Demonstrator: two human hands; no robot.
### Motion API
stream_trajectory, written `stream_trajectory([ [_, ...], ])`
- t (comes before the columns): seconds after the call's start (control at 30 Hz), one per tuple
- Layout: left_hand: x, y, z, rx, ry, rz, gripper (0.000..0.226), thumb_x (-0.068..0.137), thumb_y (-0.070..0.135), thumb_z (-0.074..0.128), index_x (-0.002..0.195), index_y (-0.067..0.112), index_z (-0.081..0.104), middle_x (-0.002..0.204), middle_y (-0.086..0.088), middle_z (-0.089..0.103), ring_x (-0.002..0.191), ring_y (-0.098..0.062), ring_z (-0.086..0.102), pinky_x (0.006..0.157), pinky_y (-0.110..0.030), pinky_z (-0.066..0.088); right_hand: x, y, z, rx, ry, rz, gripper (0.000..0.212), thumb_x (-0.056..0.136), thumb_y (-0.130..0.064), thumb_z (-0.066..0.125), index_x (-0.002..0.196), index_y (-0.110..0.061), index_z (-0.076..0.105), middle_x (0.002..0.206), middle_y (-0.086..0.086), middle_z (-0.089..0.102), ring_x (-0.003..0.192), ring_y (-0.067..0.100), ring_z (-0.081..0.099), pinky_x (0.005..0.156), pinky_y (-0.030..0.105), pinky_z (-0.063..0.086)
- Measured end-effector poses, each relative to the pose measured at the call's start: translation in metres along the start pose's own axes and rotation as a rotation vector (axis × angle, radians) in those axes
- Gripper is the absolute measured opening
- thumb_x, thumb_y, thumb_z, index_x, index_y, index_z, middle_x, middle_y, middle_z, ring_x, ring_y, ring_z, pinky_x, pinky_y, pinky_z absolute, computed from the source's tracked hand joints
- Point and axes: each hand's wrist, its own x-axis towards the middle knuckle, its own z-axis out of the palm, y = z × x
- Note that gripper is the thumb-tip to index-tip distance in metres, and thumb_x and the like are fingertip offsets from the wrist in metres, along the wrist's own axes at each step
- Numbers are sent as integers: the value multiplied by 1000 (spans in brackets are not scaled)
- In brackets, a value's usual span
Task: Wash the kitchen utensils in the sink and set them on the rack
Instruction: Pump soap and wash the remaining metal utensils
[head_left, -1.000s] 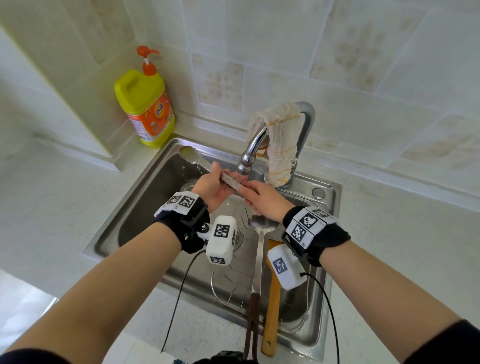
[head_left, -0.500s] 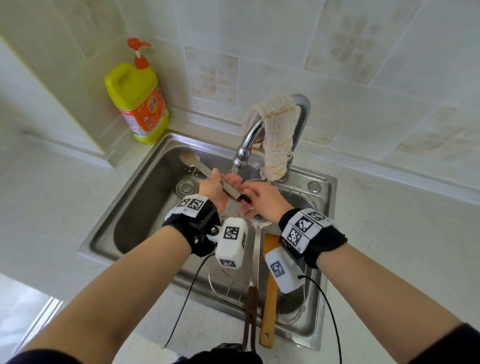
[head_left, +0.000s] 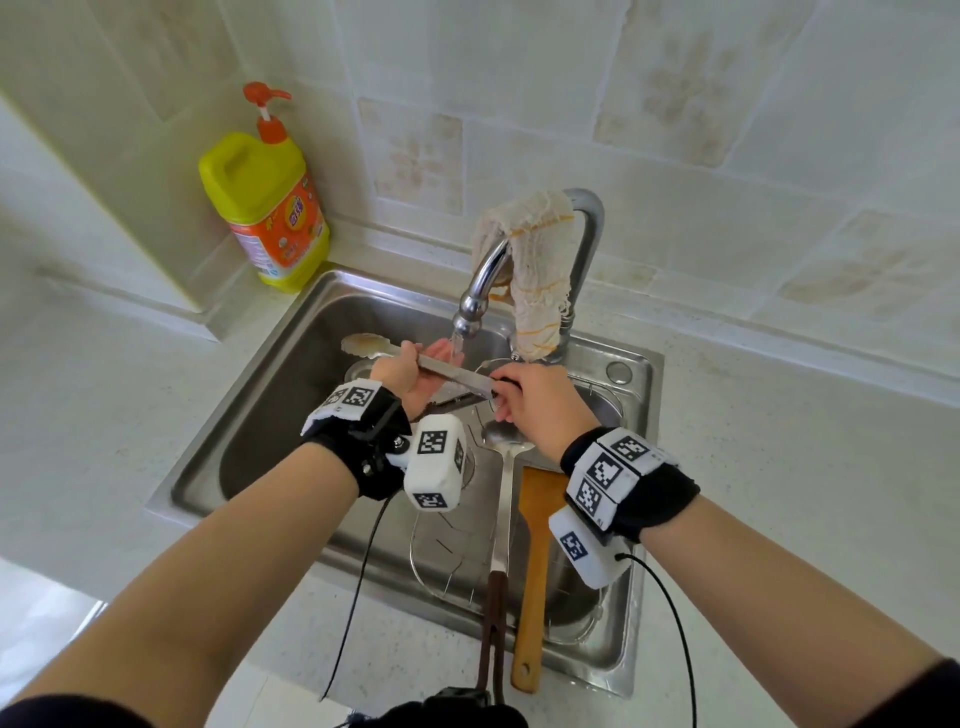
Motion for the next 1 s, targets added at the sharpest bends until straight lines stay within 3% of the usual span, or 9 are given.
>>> stream_trajectory([
  [0.1, -8, -15, 3, 165, -53, -83, 32, 102, 11, 27, 120, -8, 46, 98, -14, 58, 96, -23, 57, 105, -38, 38, 4, 1, -2, -74, -1, -15, 17, 88, -3, 55, 99, -5, 67, 88, 11, 70, 81, 24, 66, 79, 37, 53],
  [0.17, -15, -15, 5, 156, -42, -122, 30, 102, 10, 28, 114, -8, 48, 92, -14, 56, 103, -24, 55, 103, -36, 38, 2, -1, -1, -70, -28, -23, 17, 82, 1, 61, 97, -3, 67, 86, 12, 70, 80, 25, 66, 78, 39, 54],
  [0.27, -4, 12, -4, -58, 31, -62, 33, 103, 18, 24, 97, -1, 50, 100, -13, 56, 98, -21, 57, 95, -32, 41, -1, -1, -2, -77, -25, -48, 20, 82, 3, 59, 101, 1, 66, 88, 16, 69, 82, 28, 66, 80, 40, 52],
  [0.33, 3, 21, -9, -165, 43, -39, 35, 103, 19, 23, 119, 0, 47, 114, -12, 55, 102, -21, 57, 96, -34, 40, 1, -2, -6, -62, -2, -47, 22, 84, 2, 58, 104, 1, 66, 90, 16, 69, 82, 28, 66, 81, 40, 52],
  [0.43, -7, 8, -5, 71, -52, -85, 29, 101, 9, 29, 117, -6, 48, 98, -13, 57, 89, -22, 56, 103, -36, 38, 1, -4, -9, -33, 20, -10, 22, 86, 2, 54, 105, 0, 66, 87, 16, 69, 81, 28, 66, 81, 40, 52],
  [0.6, -12, 6, -9, 395, -219, -225, 21, 99, 14, 38, 93, 3, 55, 95, -11, 59, 96, -21, 57, 97, -37, 43, -6, -3, -7, -31, 25, -48, 34, 76, 6, 66, 109, 3, 63, 93, 19, 67, 87, 32, 63, 82, 45, 50],
  [0.77, -10, 2, -15, 491, -219, -349, 30, 96, 30, 47, 90, 4, 60, 98, -10, 61, 92, -26, 63, 81, -39, 53, -2, 7, 7, -181, 20, -147, 67, 72, 6, 70, 134, -11, 50, 124, 12, 59, 113, 28, 57, 97, 40, 45],
  [0.9, -14, -1, -11, 429, -240, -338, 24, 99, 14, 40, 92, 3, 60, 78, -11, 70, 68, -19, 71, 63, -29, 59, -9, 11, 15, -196, 46, -246, 59, 82, 7, 59, 136, -11, 47, 120, 12, 55, 107, 26, 56, 95, 37, 46],
  [1.0, -15, 2, -15, 472, -198, -348, 21, 98, 12, 39, 89, 7, 58, 69, -7, 70, 63, -17, 69, 61, -31, 57, -14, 8, 9, 87, 25, -225, 39, 91, -13, 58, 129, -9, 55, 117, 8, 56, 106, 17, 54, 97, 22, 42],
])
